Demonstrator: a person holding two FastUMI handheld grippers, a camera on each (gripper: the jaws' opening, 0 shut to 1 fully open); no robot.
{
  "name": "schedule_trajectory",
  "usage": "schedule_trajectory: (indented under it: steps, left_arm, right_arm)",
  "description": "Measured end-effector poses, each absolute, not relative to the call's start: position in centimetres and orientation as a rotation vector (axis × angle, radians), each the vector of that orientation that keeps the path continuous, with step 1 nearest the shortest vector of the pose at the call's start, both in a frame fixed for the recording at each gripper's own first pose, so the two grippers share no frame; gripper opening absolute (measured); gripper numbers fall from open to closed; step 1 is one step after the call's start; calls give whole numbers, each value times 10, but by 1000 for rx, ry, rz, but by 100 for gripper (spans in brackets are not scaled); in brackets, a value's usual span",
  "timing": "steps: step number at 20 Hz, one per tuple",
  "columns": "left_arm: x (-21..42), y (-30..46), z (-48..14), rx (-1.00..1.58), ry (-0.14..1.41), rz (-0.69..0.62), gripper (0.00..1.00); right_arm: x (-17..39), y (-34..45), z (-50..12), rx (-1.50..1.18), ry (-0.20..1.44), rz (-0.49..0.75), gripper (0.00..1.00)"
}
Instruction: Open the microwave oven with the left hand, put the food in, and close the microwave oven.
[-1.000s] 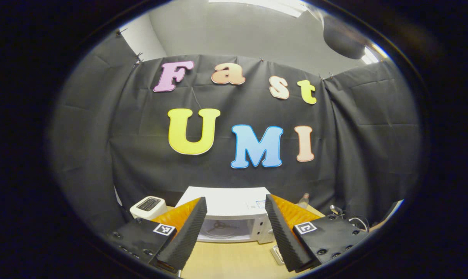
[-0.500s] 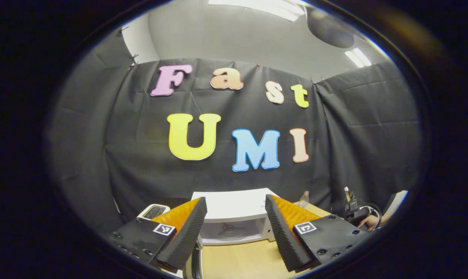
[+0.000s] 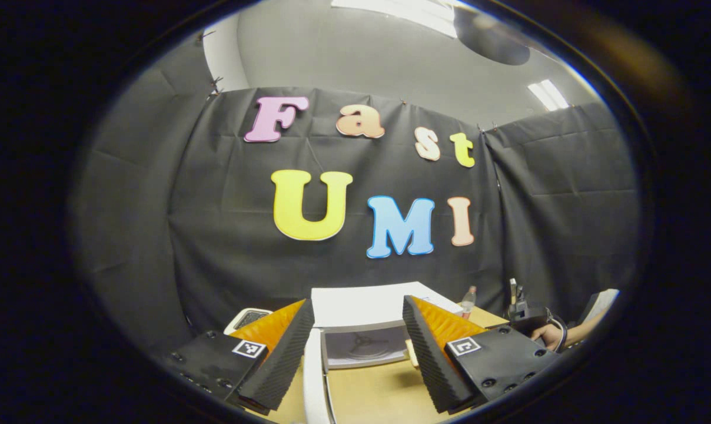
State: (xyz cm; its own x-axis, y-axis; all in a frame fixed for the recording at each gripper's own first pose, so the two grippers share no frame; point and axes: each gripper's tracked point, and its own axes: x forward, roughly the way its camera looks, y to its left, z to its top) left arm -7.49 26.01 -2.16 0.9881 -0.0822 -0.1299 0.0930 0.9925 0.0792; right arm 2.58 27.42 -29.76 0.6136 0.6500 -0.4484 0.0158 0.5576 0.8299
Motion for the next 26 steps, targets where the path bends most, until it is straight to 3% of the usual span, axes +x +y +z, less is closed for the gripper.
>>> schedule_trajectory:
  steps: [9,16,26]
  left_arm:
    - [-83,321,-33,44,143,-15,97]
    - [-97,353,-58,13,206,36,96]
    - [-126,401,-66,29,282,139,96]
  right_arm:
    - [84,343,-330,1180,714,250,28]
    - [140,380,-376,1213,638,74,28]
    - [212,410,-424,1299,516,-77,28]
